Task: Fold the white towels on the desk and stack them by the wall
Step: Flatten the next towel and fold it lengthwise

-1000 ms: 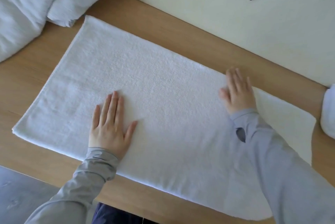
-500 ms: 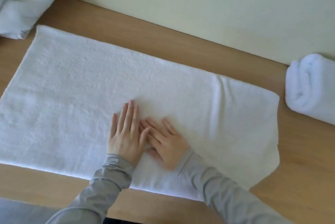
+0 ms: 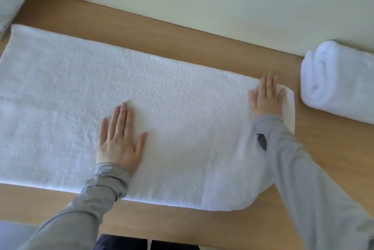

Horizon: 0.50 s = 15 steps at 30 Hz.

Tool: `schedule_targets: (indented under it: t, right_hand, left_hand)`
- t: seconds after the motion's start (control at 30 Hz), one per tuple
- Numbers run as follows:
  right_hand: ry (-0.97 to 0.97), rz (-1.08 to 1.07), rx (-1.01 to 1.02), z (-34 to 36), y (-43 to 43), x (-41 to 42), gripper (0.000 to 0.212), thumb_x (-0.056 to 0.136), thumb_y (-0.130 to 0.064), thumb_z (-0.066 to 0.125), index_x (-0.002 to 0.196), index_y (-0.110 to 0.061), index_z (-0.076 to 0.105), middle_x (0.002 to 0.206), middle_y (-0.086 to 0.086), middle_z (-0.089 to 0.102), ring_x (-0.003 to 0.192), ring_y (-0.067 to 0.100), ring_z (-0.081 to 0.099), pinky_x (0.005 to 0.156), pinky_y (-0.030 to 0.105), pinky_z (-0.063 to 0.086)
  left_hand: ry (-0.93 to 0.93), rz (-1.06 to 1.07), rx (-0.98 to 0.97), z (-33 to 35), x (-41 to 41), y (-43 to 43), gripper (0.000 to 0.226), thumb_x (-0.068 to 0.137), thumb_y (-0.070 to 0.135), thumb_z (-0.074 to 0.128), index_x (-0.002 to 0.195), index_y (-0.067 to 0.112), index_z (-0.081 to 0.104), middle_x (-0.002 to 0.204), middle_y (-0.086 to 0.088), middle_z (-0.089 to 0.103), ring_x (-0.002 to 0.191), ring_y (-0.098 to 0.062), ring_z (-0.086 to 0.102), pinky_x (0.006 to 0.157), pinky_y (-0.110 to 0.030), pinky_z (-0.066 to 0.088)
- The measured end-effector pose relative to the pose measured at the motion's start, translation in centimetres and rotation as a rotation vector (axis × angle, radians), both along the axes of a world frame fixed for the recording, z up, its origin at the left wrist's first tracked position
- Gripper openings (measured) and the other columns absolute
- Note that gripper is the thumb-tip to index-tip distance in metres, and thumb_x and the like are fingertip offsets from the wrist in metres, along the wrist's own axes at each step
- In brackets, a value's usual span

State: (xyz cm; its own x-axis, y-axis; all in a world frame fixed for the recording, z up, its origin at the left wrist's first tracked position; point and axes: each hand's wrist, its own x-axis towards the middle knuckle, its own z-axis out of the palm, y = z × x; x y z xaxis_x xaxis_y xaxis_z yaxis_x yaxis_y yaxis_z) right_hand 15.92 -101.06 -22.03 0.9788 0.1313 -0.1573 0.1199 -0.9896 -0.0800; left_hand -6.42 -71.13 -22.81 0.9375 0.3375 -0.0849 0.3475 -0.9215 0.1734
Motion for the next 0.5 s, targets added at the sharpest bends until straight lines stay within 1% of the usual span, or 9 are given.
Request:
schedule_targets:
  t: [0.07,0.1,0.17,0.23,0.3,0.37,0.43,0.47,0.5]
  right_hand:
    - [-0.064,0.028,0.096,0.7,3.3,-3.0,0.062,0.098,-0.030,0.032,0.148,-0.004,0.005,0.157,0.014,0.000,0.146,0.027,-0.002,0.117,0.048,-0.003]
    - [-0.074,0.089,0.144,1.0,5.5,-5.2,0.062,0.097,-0.029,0.035,0.147,-0.003,0.009,0.157,0.016,0.006,0.145,0.029,0.002,0.116,0.049,-0.002]
    - [-0.045,0.306,0.235,1.2,9.8,-10.8,0.062,0.092,-0.029,0.035,0.146,-0.003,0.020,0.155,0.016,0.017,0.144,0.031,0.012,0.115,0.051,0.004]
    - [0.008,0.544,0.237,0.7,12.5,-16.1,0.061,0.090,-0.032,0.034,0.143,-0.003,0.030,0.152,0.013,0.026,0.142,0.028,0.020,0.114,0.055,0.016]
    - [0.026,0.639,0.143,0.2,12.2,-18.5,0.058,0.093,-0.036,0.034,0.143,-0.007,0.034,0.152,0.007,0.029,0.142,0.024,0.023,0.111,0.054,0.025]
    - [0.038,0.552,0.094,0.1,9.7,-18.4,0.056,0.096,-0.035,0.034,0.145,-0.010,0.028,0.155,0.004,0.022,0.144,0.021,0.012,0.114,0.052,0.020]
    - [0.081,0.373,0.114,0.5,6.6,-17.6,0.055,0.099,-0.031,0.033,0.147,-0.009,0.018,0.157,0.005,0.010,0.144,0.021,-0.004,0.117,0.049,0.007]
    - [0.073,0.270,0.146,1.0,5.1,-17.2,0.055,0.099,-0.028,0.036,0.147,-0.008,0.018,0.156,0.007,0.011,0.144,0.023,-0.004,0.118,0.048,0.004]
    - [0.044,0.162,0.206,1.6,3.6,-16.8,0.054,0.098,-0.024,0.039,0.145,-0.005,0.022,0.156,0.011,0.015,0.145,0.025,0.002,0.118,0.046,0.004]
  left_hand:
    - [0.005,0.003,-0.007,0.0,0.0,0.0,0.072,0.092,0.050,0.020,0.148,0.006,0.020,0.156,-0.009,0.019,0.145,-0.022,0.016,0.118,-0.045,0.010]
    - [0.005,0.003,-0.011,0.1,0.1,0.0,0.072,0.092,0.050,0.020,0.149,0.006,0.019,0.157,-0.008,0.018,0.145,-0.022,0.015,0.118,-0.045,0.010]
    - [0.008,-0.001,-0.022,0.1,0.0,0.0,0.072,0.092,0.050,0.020,0.149,0.007,0.017,0.157,-0.008,0.016,0.145,-0.022,0.013,0.118,-0.045,0.009]
    - [-0.002,0.001,-0.034,0.2,-0.1,0.1,0.072,0.092,0.049,0.020,0.149,0.006,0.018,0.157,-0.008,0.017,0.145,-0.022,0.014,0.118,-0.046,0.010]
    - [-0.015,0.002,-0.040,0.1,-0.1,0.0,0.071,0.092,0.049,0.021,0.149,0.006,0.019,0.156,-0.009,0.018,0.145,-0.022,0.015,0.118,-0.046,0.010]
    - [-0.019,-0.002,-0.046,0.1,-0.1,0.0,0.071,0.092,0.049,0.020,0.149,0.006,0.018,0.157,-0.008,0.018,0.145,-0.022,0.014,0.118,-0.046,0.010]
    - [-0.020,-0.010,-0.045,0.0,-0.2,0.0,0.071,0.093,0.050,0.019,0.149,0.007,0.017,0.157,-0.009,0.017,0.145,-0.022,0.012,0.118,-0.045,0.009]
    - [-0.025,-0.011,-0.044,-0.1,-0.3,0.0,0.071,0.093,0.050,0.018,0.149,0.006,0.017,0.157,-0.009,0.017,0.145,-0.023,0.012,0.118,-0.046,0.009]
    - [-0.035,-0.009,-0.049,-0.1,-0.3,0.0,0.070,0.094,0.049,0.018,0.149,0.005,0.018,0.157,-0.011,0.018,0.145,-0.024,0.013,0.118,-0.046,0.009]
